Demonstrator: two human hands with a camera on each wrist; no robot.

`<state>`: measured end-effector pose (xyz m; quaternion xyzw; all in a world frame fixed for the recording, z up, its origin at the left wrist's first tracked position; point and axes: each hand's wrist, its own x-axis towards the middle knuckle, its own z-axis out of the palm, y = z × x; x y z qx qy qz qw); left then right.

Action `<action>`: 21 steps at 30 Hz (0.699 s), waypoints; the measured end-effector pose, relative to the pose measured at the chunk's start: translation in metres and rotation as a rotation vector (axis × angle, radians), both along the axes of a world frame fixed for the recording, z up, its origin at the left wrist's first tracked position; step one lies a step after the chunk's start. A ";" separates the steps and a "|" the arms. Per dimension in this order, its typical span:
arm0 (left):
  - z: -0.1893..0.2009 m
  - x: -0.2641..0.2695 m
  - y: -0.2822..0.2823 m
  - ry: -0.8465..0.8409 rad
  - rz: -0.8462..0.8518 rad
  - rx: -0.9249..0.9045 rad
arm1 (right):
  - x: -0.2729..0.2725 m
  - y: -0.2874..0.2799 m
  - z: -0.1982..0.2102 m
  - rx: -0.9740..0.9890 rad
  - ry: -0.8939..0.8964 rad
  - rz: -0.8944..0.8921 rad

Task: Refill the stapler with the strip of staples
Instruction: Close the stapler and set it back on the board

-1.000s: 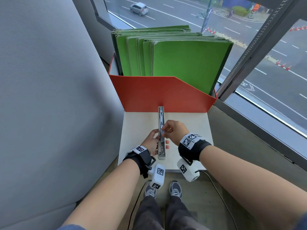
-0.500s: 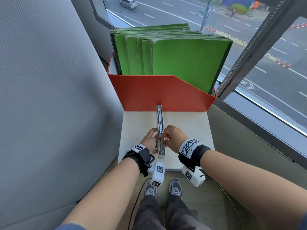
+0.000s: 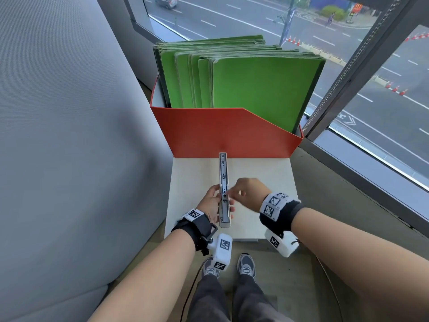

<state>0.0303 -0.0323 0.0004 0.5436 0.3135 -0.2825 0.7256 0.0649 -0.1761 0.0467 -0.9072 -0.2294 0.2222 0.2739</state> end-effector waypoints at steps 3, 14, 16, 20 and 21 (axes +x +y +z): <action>0.002 -0.003 -0.002 0.013 -0.032 -0.018 | 0.031 -0.003 -0.006 0.067 0.114 -0.328; 0.003 -0.014 -0.009 0.049 -0.037 -0.013 | 0.091 0.021 -0.021 -0.034 0.232 -0.420; 0.001 -0.016 -0.009 0.066 -0.031 -0.008 | 0.092 0.021 -0.021 -0.054 0.234 -0.415; -0.003 -0.013 -0.008 0.107 0.001 -0.004 | 0.089 0.023 -0.007 -0.009 0.182 -0.398; -0.003 -0.011 -0.008 0.120 0.013 -0.001 | 0.086 0.023 -0.002 0.024 0.149 -0.388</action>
